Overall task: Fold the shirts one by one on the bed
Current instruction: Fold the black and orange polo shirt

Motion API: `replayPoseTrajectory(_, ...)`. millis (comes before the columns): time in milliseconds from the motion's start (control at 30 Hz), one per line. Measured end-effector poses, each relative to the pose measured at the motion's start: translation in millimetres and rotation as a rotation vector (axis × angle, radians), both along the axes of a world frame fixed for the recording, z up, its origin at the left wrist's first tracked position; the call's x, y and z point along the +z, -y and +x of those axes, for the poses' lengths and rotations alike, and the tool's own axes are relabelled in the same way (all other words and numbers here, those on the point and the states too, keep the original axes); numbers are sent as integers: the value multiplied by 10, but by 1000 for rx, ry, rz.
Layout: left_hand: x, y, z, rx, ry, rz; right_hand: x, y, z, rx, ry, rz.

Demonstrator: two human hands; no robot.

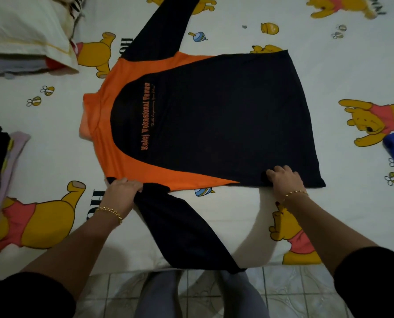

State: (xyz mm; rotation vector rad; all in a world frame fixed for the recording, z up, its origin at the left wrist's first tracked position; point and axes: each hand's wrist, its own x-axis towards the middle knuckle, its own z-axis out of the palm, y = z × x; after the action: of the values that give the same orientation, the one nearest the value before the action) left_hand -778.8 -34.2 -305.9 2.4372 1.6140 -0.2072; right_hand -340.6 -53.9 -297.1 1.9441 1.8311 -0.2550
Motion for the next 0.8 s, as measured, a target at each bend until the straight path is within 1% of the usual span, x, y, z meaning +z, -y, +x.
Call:
replayPoseTrajectory(100, 78, 158, -49, 60, 17, -97, 82, 189, 40, 26, -38, -85)
replayPoseTrajectory(167, 116, 270, -51, 61, 31, -133, 119, 316, 60, 25, -65, -120)
replayPoseTrajectory(233, 150, 310, -66, 61, 66, -154, 165, 362, 72, 19, -92, -130)
replayPoseTrajectory(300, 195, 238, -79, 115, 123, -157, 220, 310, 95, 18, -109, -118)
replayPoseTrajectory(467, 292, -282, -5, 313, 319, -46, 328, -170, 220, 10, -110, -19)
replayPoseTrajectory(567, 340, -753, 94, 359, 388, 16, 348, -590, 282, -2, -106, 55)
replayPoseTrajectory(700, 306, -1315, 171, 370, 355, 107, 260, -1074, 334, -5, -80, 163)
replayPoseTrajectory(800, 260, -1614, 225, 384, 327, 105, 187, -1348, 351, 1, -60, 194)
